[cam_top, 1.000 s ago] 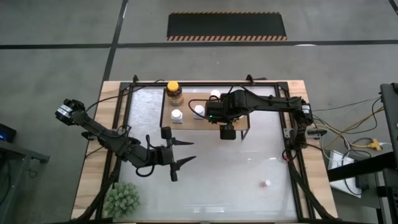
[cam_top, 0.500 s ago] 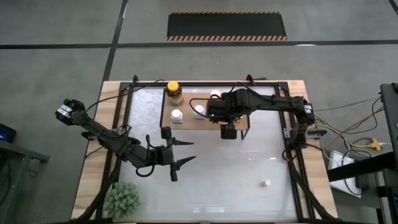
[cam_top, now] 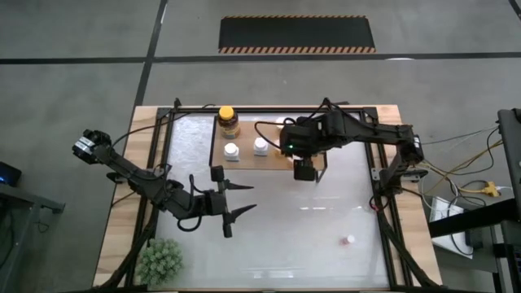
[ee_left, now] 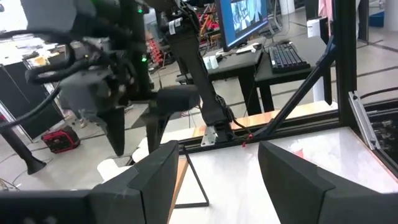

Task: Pick and place medicine bottles onto shelf by color
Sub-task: Put the pink pill bottle on the shelf

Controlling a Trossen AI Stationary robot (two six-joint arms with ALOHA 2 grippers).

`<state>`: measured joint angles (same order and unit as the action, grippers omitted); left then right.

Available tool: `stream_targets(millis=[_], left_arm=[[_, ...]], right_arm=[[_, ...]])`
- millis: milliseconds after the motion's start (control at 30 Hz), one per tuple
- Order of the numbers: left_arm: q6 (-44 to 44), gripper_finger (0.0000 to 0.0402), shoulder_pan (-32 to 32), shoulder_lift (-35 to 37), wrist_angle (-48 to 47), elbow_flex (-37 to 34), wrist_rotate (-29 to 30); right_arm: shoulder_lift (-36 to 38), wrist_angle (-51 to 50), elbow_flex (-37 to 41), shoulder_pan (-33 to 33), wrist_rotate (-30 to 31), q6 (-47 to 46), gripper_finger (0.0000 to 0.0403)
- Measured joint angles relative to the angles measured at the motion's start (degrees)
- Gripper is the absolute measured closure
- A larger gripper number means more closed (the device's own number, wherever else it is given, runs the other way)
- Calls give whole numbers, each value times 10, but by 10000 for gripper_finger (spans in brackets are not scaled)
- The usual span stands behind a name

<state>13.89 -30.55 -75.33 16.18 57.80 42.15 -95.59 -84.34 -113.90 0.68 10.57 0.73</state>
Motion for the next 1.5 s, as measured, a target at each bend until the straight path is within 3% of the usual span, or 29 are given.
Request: stream_targets(millis=[200,400,467,833,1067,1233,1400,1500], left_arm=[[0,196,-2,0,3,13,0],[0,196,-4,1,0,11,0],[0,196,-4,1,-1,10,0],[20,196,-7,-1,-3,9,1],[30,196,-7,0,-2,9,1],[30,196,-7,0,-2,9,1],[35,196,-7,0,-3,9,1],[35,196,-7,0,-6,9,1]], right_arm=[[40,47,29,-49,-1,-34,164],[84,90,105,-132,-12,-184,167],[96,105,142,-169,-39,-239,166],[168,85,273,-358,-115,-736,163],[191,54,312,-450,-121,-944,123],[183,58,336,-490,-123,-990,95],[169,58,353,-524,-123,-927,88],[167,58,356,-534,-128,-936,93]])
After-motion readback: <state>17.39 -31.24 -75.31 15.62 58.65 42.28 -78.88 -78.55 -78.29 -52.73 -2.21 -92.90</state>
